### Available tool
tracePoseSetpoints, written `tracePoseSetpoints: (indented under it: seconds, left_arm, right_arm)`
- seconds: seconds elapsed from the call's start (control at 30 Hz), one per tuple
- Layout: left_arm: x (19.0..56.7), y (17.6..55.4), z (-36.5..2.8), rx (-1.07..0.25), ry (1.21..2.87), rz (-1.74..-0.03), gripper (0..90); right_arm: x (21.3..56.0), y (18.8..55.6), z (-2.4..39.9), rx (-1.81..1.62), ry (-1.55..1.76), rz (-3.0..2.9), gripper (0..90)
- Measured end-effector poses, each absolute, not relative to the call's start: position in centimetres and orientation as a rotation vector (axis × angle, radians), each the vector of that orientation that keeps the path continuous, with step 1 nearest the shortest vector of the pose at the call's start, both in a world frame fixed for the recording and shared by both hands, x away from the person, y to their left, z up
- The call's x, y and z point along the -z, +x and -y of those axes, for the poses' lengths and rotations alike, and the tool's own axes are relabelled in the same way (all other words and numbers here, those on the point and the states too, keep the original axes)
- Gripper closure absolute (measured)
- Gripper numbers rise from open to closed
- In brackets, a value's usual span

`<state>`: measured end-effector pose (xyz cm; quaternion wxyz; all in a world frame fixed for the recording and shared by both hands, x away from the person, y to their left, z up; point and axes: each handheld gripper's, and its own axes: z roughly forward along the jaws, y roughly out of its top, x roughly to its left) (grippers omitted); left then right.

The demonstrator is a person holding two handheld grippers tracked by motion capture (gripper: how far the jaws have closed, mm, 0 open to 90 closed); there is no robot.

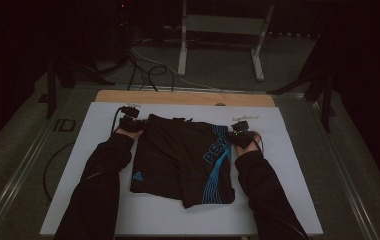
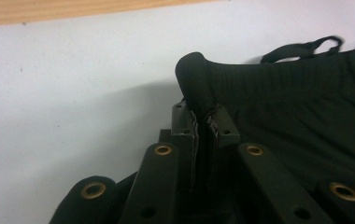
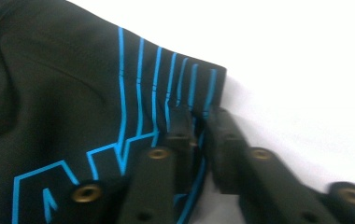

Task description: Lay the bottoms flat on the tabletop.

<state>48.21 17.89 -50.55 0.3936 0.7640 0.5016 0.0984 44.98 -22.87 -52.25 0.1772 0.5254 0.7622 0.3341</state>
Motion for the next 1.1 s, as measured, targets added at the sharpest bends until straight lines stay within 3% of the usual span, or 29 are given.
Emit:
tracePoseSetpoints:
  seconds: [0.27, 0.6, 1.1]
  left_arm:
    - [48.7, 46.6, -18.3, -0.275, 1.925, -1.188, 84.3]
    - [47.6, 47.3, -16.6, -0.312, 1.894, -1.153, 83.9]
    - [50.3, 49.2, -15.1, -0.393, 1.952, -1.257, 82.6]
  right_arm:
    - [50.4, 44.9, 23.7, -0.989, 1.432, -2.085, 90.0]
    - [47.5, 46.5, 24.8, -0.96, 1.435, -1.952, 90.0]
    - [49.8, 48.6, 24.8, -0.913, 1.509, -1.987, 90.0]
